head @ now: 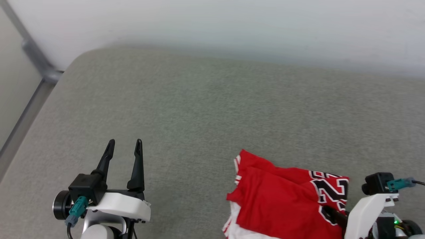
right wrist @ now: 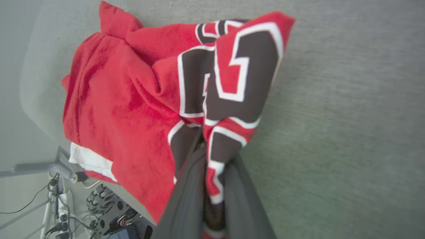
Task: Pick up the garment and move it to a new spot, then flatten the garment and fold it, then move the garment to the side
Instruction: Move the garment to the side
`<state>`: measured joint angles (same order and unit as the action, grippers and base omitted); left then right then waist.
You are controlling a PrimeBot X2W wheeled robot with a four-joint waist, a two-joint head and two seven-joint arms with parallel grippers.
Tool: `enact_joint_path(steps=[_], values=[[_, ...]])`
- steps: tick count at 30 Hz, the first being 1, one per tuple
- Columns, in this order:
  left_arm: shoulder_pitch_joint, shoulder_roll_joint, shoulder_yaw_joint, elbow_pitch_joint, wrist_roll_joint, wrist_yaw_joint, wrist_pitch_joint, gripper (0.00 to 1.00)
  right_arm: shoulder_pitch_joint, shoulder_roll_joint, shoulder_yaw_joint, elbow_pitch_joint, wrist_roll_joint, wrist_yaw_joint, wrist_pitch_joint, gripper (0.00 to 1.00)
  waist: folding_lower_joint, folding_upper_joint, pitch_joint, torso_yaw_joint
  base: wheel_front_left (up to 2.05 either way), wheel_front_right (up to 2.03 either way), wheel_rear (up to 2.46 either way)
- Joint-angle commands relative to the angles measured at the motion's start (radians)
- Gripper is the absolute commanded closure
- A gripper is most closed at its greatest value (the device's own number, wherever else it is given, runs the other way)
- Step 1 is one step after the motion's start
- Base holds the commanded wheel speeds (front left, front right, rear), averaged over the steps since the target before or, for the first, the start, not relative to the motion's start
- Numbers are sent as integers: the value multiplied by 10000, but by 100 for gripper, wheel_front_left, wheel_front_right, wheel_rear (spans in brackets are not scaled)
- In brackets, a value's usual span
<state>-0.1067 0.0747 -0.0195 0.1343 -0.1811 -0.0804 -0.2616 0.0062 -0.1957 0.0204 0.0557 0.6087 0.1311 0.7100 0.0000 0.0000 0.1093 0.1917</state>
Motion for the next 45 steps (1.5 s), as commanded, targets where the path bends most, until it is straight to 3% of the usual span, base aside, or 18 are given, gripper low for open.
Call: enact_joint_path(steps=[1,6,14,23,30,39,45], values=[[203,13,55,-93,85,-72,-45,0,74,-332,-24,-123,-453,-8,7,100,0,0,-422,-623,0,0,0],[424,5,19,-265,173,-93,-44,0,157,-716,-139,-291,-854,-8,248,100,0,0,-534,-1389,0,0,0],[360,-8,-271,-676,243,-241,-35,0,-636,-1254,-285,-245,-1456,-6,486,100,0,0,-17,-3303,0,0,0],[-487,413,-573,-1298,387,-338,-27,0,-2792,-1675,-225,522,-2181,-6,23,100,0,0,1692,-4901,0,0,0],[-1599,970,-1012,-1878,467,-430,239,0,-4600,-2094,-1153,1471,-2896,-8,-953,100,0,0,3362,-5053,0,0,0],[-2603,1586,-1337,-2649,368,-476,564,0,-6039,-2766,-3265,2696,-4007,-9,-1724,100,0,0,4813,-4659,0,0,0],[-2895,1753,-1505,-2906,301,-480,612,0,-6554,-2609,-4176,3294,-4599,-8,-2176,100,0,0,5272,-4433,0,0,0]])
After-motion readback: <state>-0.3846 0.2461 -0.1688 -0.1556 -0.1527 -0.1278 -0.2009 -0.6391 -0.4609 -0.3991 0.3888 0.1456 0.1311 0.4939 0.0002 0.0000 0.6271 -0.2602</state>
